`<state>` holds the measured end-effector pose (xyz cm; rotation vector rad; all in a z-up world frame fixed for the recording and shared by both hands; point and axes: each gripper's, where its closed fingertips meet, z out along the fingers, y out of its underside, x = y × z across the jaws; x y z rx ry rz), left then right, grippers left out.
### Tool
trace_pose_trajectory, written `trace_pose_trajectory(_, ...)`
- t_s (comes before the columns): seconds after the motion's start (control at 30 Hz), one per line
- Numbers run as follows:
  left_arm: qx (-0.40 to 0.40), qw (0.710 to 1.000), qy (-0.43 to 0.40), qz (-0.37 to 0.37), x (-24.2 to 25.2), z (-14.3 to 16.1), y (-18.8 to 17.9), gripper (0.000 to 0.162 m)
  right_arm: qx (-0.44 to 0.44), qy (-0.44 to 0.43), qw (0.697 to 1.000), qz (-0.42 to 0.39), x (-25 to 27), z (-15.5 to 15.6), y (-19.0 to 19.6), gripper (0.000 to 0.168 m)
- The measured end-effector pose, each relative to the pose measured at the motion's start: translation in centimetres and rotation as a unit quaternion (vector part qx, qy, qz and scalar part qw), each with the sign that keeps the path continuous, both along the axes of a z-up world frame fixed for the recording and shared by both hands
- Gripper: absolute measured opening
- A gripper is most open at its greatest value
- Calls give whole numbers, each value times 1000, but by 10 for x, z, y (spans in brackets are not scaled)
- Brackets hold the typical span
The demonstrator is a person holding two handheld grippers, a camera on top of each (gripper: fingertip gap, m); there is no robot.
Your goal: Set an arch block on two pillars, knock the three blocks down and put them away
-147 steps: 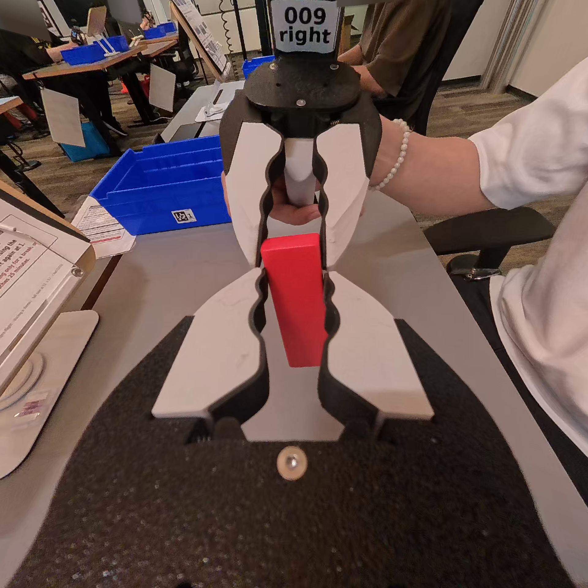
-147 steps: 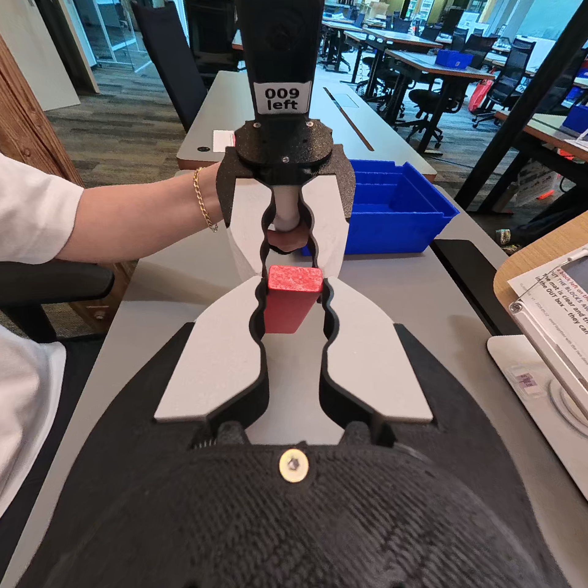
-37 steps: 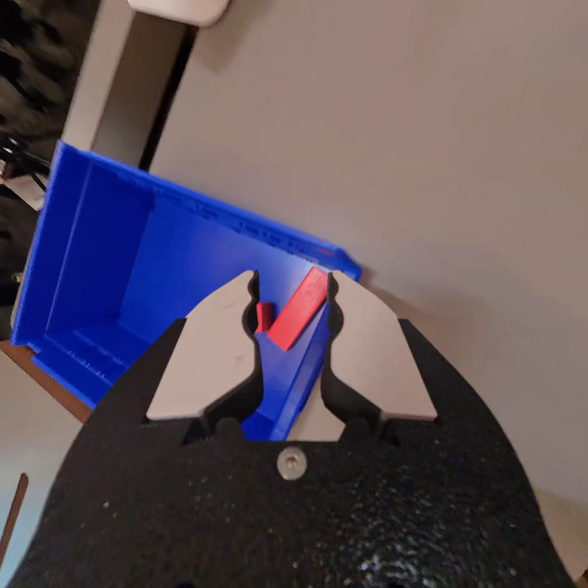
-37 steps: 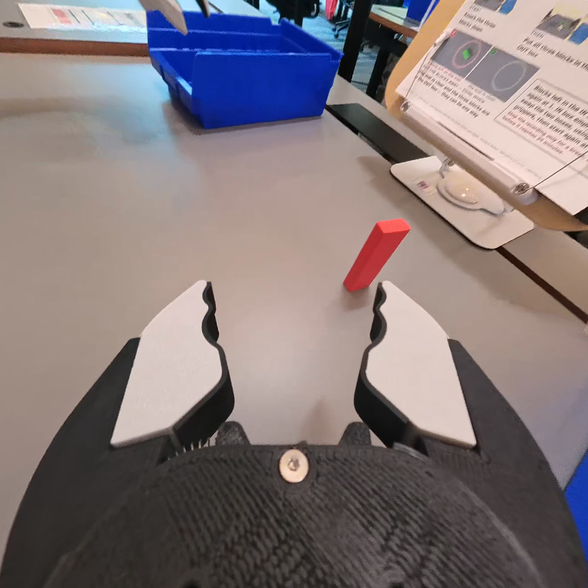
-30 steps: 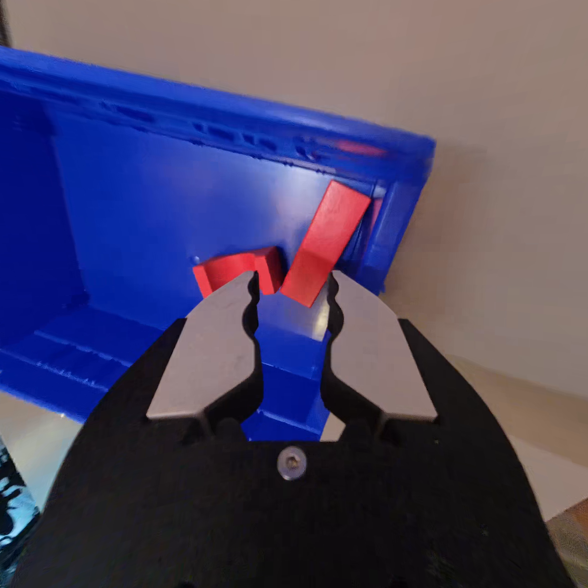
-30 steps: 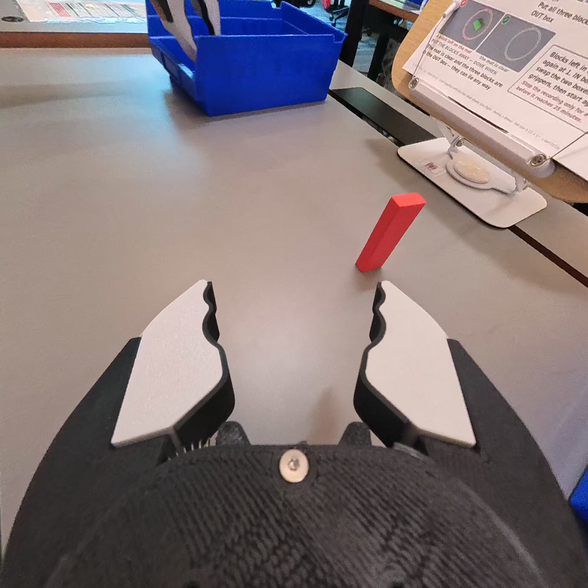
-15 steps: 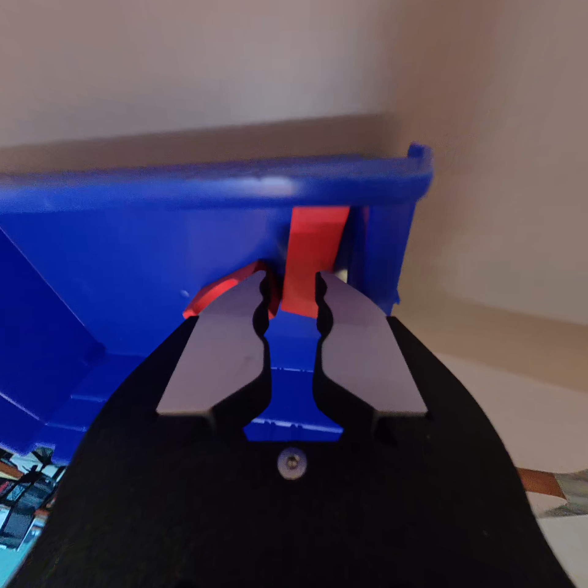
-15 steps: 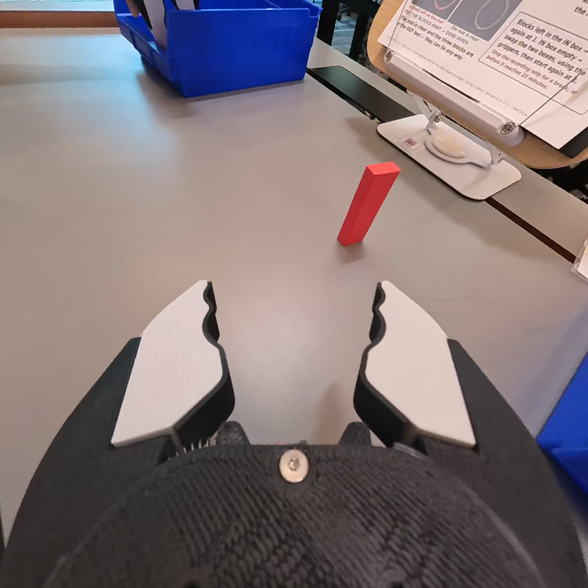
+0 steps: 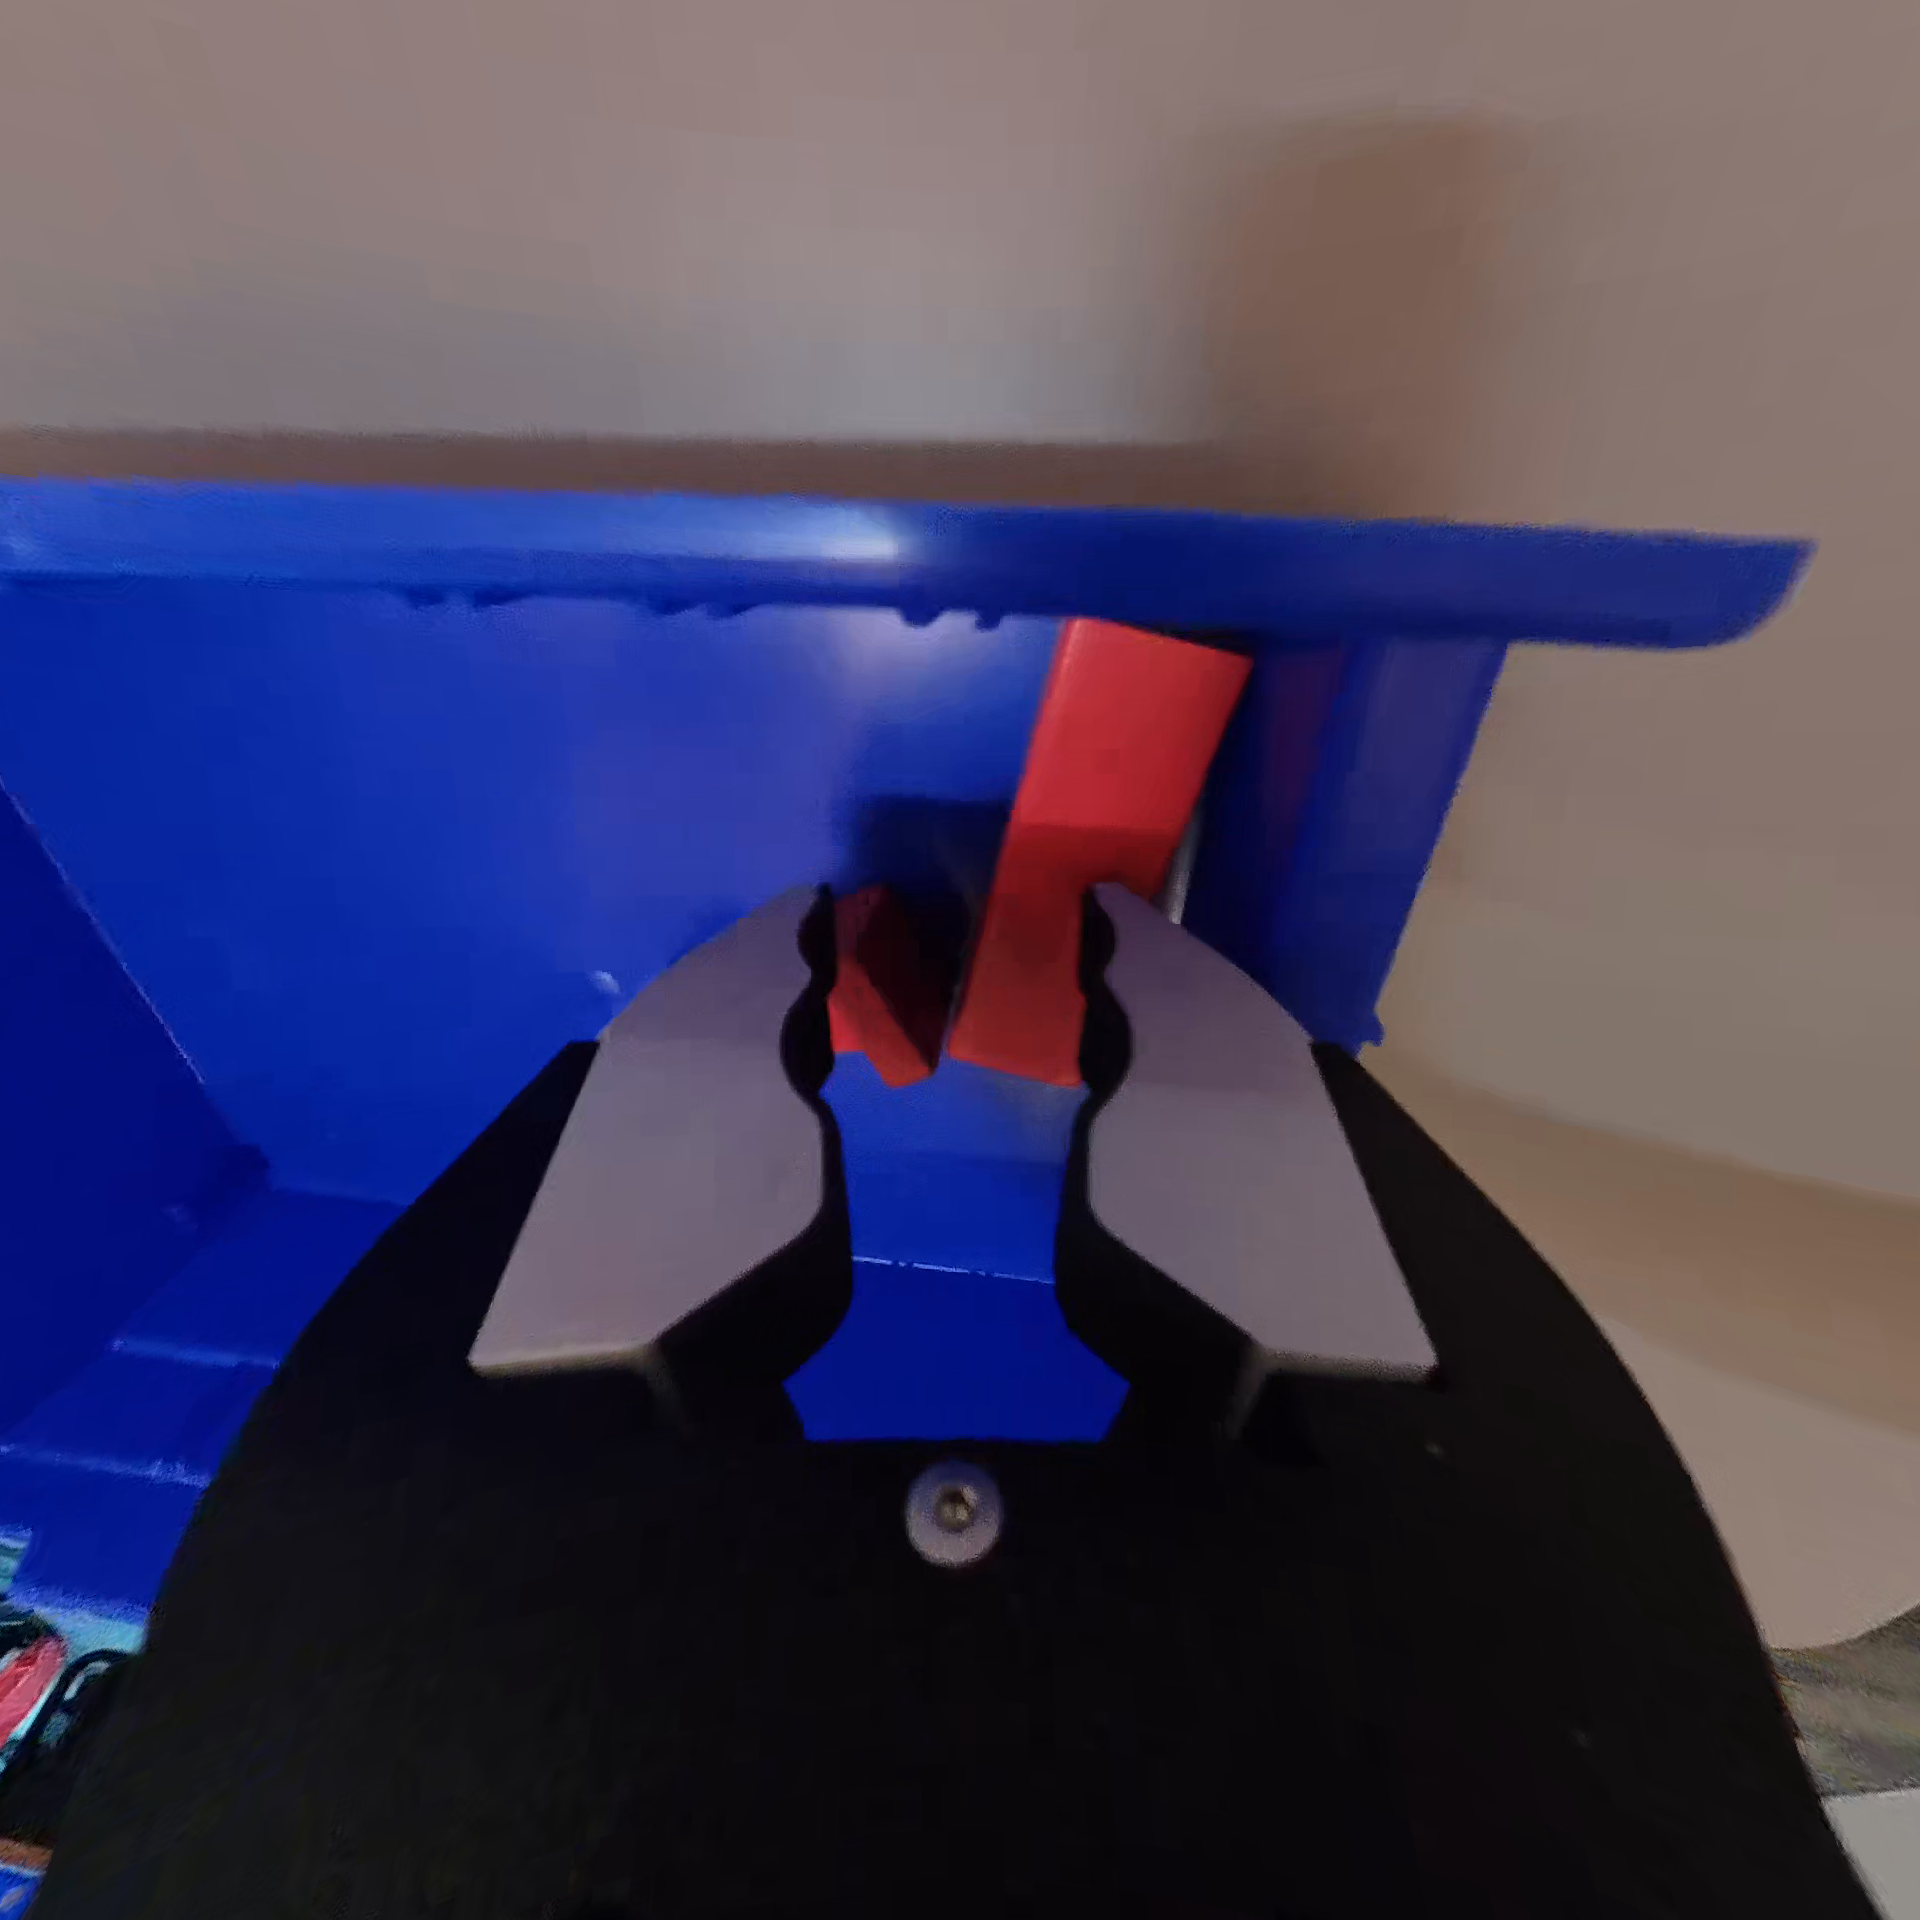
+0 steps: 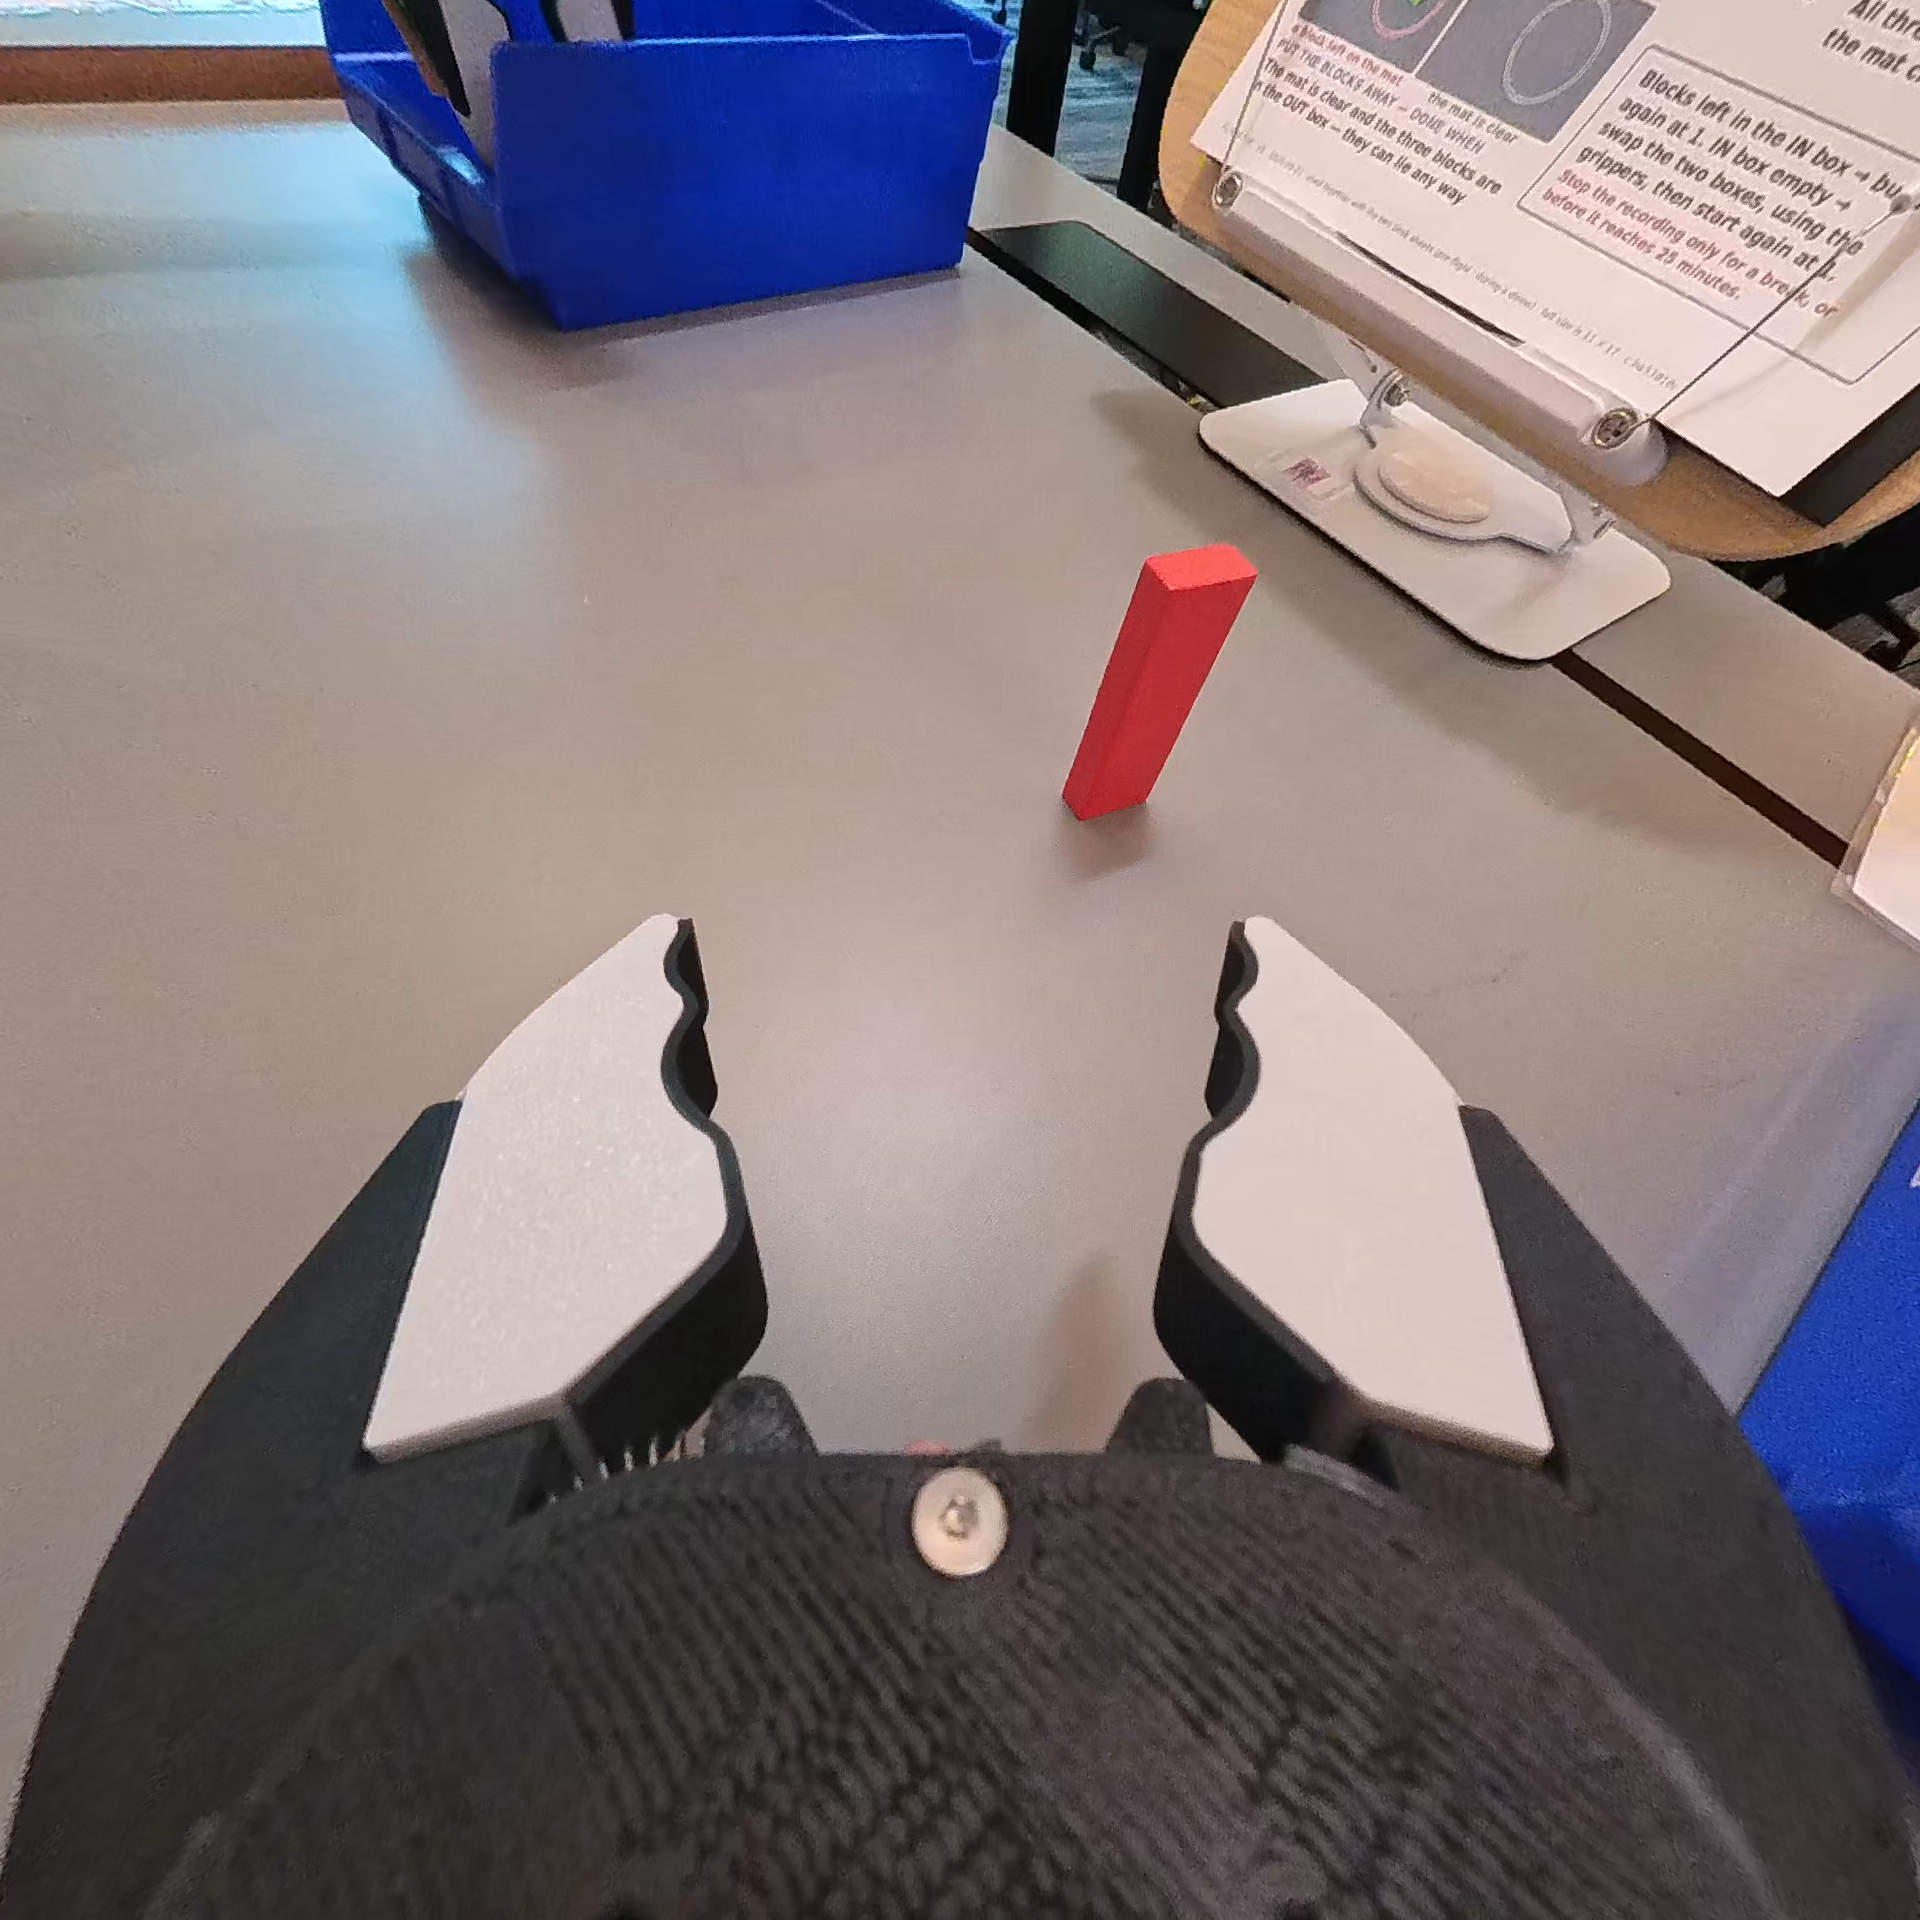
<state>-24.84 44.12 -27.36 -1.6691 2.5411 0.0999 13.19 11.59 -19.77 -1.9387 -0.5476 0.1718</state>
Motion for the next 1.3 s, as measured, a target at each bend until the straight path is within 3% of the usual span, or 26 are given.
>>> trace_pose_trajectory(0.17,26,999,14,-18,-8,2,6,48,-4,-3,1000,2,0,-1,1,95)
trace_pose_trajectory(0.4,52,995,65,-50,-28,1,11,40,-6,1,1000,-2,4,-3,0,94)
trace_pose_trajectory(0.67,37,993,51,-105,-14,0,2,30,-10,-5,1000,-9,7,-4,2,94)
trace_pose_trajectory(0.73,29,992,52,-112,-13,0,3,33,-10,-5,1000,-12,8,-4,4,94)
trace_pose_trajectory(0.83,45,993,38,-99,-7,2,15,59,-8,-1,1000,-14,8,-3,8,94)
trace_pose_trajectory(1.1,95,992,6,-83,-14,5,44,55,-15,-10,1000,-13,10,-5,18,94)
trace_pose_trajectory(1.3,-5,999,-12,-39,-26,23,21,56,-19,-3,1000,-22,14,-7,23,94)
